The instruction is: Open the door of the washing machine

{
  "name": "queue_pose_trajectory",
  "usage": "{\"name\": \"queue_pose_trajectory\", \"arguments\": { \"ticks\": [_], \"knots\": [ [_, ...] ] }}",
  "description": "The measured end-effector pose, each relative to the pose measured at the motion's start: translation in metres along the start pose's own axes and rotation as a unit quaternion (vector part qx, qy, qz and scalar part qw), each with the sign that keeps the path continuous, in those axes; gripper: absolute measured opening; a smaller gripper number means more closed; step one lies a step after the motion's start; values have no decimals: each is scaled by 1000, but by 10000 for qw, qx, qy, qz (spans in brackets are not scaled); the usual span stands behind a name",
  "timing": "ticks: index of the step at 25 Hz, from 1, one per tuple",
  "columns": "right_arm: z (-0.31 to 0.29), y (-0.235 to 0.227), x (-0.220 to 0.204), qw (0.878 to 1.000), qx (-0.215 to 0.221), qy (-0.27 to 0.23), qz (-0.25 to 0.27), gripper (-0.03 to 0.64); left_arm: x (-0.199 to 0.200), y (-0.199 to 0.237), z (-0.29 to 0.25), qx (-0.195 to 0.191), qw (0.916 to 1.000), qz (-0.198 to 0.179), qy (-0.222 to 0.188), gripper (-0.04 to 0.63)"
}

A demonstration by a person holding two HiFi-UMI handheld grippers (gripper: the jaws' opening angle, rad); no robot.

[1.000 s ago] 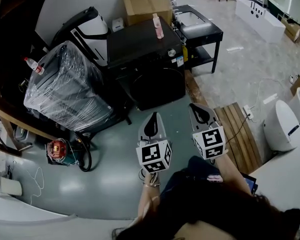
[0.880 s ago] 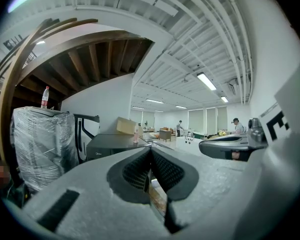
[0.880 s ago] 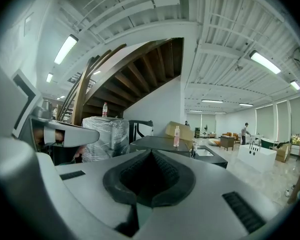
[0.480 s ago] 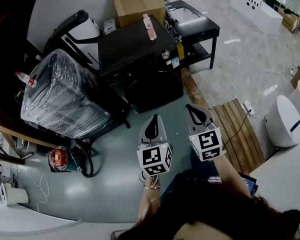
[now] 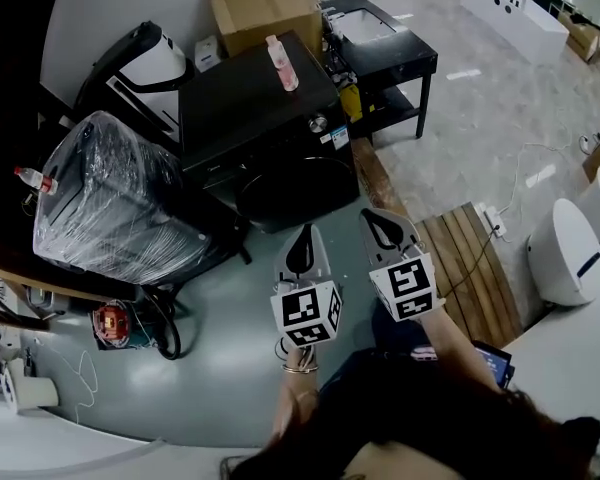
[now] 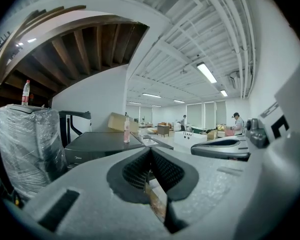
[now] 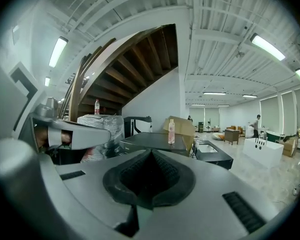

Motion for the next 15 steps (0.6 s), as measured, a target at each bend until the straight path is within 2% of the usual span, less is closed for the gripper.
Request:
{"name": "queue_pose_trajectory", "arguments": {
  "ticks": [15],
  "knots": [
    [-71,-75,-4,9985,372,378,-117,0,3,-20,-84,239,9992,-21,321,12]
  ]
}}
Point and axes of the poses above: the fingertips, and each gripper's own axes: z backward along the fingers, y to its left, x out of its top, the point moved 8 cm from there along z, backward along the fingers, and after that the axes turned 8 degrees about -z, right-handed, at the moved point
